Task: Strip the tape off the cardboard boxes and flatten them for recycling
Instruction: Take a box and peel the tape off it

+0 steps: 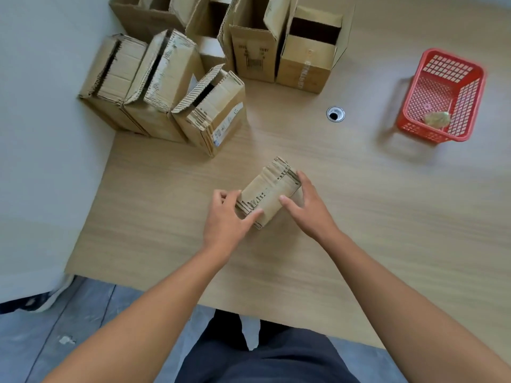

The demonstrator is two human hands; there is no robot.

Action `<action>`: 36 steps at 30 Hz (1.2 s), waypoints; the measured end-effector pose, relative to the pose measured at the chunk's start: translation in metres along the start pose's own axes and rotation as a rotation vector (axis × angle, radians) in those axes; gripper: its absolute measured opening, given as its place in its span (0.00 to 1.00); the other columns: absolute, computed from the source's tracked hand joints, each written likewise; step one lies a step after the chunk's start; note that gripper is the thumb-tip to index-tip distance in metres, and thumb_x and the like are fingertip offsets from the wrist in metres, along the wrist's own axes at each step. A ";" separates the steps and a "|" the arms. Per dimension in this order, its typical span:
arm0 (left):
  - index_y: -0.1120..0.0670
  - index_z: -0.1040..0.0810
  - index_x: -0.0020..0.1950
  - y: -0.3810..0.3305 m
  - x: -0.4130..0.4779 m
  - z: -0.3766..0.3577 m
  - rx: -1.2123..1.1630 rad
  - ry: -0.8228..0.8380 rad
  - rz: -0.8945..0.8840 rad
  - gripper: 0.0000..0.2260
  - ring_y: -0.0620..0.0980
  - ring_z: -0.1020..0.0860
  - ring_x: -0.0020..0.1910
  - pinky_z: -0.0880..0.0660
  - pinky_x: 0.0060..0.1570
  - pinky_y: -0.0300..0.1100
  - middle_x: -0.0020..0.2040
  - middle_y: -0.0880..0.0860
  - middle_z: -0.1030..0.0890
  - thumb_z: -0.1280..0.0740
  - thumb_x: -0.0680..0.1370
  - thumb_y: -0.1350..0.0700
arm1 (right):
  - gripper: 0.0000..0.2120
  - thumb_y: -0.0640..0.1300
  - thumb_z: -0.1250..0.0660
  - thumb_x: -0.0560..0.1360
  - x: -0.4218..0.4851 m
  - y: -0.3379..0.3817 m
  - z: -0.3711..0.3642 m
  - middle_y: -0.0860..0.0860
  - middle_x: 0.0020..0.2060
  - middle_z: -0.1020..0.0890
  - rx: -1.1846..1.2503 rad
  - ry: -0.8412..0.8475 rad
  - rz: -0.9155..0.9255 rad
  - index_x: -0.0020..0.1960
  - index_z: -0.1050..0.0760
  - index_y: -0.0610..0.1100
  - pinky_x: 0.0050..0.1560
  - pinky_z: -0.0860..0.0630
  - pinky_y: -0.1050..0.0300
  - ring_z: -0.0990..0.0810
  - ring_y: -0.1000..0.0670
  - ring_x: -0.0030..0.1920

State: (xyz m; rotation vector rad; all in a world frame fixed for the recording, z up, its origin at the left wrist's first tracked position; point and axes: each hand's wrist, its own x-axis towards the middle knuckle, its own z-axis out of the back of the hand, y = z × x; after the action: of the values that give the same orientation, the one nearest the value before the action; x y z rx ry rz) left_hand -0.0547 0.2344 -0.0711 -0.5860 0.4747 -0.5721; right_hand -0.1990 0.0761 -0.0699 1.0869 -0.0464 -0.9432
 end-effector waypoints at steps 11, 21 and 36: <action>0.43 0.37 0.80 0.038 -0.055 0.003 -0.081 0.432 -0.071 0.35 0.51 0.22 0.59 0.25 0.63 0.46 0.61 0.52 0.27 0.27 0.75 0.41 | 0.46 0.51 0.30 0.80 -0.075 -0.002 -0.055 0.51 0.77 0.31 0.103 -0.092 -0.198 0.84 0.59 0.53 0.70 0.28 0.52 0.25 0.50 0.70; 0.51 0.25 0.58 0.035 -0.066 0.012 -0.597 0.565 0.131 0.16 0.46 0.20 0.59 0.22 0.61 0.47 0.60 0.51 0.18 0.32 0.80 0.41 | 0.32 0.45 0.28 0.79 -0.119 -0.001 -0.062 0.48 0.64 0.23 0.334 -0.154 -0.200 0.74 0.41 0.64 0.58 0.18 0.45 0.17 0.51 0.58; 0.43 0.30 0.64 -0.028 -0.086 -0.007 -0.514 0.319 0.018 0.20 0.43 0.25 0.61 0.26 0.55 0.37 0.64 0.47 0.26 0.27 0.75 0.49 | 0.20 0.46 0.28 0.79 -0.139 -0.024 -0.002 0.59 0.58 0.26 0.267 -0.156 0.000 0.64 0.36 0.55 0.52 0.22 0.61 0.21 0.53 0.60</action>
State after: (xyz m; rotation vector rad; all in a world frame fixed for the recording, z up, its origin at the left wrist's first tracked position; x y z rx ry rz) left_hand -0.1329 0.2659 -0.0367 -0.9841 0.9425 -0.5287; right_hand -0.3000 0.1679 -0.0344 1.2552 -0.3075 -1.0401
